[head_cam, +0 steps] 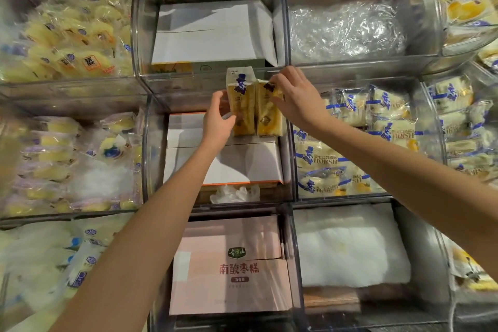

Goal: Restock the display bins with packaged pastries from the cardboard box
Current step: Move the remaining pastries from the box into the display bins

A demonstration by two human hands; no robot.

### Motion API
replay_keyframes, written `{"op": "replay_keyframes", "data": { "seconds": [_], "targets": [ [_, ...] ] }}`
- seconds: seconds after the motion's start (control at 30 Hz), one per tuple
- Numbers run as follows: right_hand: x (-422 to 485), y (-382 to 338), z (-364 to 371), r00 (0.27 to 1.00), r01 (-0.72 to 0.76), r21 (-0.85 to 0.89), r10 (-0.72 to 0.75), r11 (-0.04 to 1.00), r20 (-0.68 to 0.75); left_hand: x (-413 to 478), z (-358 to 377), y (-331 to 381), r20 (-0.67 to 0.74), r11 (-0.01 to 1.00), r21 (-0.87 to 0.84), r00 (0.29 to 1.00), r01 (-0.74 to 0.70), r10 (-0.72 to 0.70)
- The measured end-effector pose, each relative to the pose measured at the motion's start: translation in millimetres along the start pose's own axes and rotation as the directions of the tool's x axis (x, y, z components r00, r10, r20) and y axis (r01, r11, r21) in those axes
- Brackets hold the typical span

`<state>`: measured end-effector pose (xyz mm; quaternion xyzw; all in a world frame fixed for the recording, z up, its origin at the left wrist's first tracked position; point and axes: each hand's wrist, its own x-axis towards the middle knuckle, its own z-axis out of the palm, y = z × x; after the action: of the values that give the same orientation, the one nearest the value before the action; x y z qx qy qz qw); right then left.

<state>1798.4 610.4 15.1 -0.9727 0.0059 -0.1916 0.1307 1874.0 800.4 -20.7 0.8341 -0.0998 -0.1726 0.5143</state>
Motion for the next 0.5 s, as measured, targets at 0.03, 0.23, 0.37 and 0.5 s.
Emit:
{"op": "replay_keyframes", "data": {
  "seconds": [0.03, 0.23, 0.37, 0.5],
  "targets": [
    [-1, 1, 1, 1.0, -0.01, -0.037, 0.011, 0.999, 0.02, 2, 0, -1, -0.001, 1.0, -0.003, 1.0, 0.006, -0.006],
    [-3, -1, 2, 0.996, -0.073, -0.029, 0.074, 0.997, 0.057, 2, -1, -4, 0.009, 0.999, 0.027, 1.0, 0.03, -0.03],
    [-4, -4, 0, 0.991, -0.091, -0.018, 0.093, 0.996, 0.093, -4, -3, 2, 0.033, 0.999, 0.006, 0.999, 0.037, -0.037],
    [-12, -8, -10, 0.986, -0.117, 0.033, 0.112, 0.993, 0.125, -13, -10, 7, -0.015, 0.997, -0.074, 1.0, 0.018, -0.019]
  ]
}}
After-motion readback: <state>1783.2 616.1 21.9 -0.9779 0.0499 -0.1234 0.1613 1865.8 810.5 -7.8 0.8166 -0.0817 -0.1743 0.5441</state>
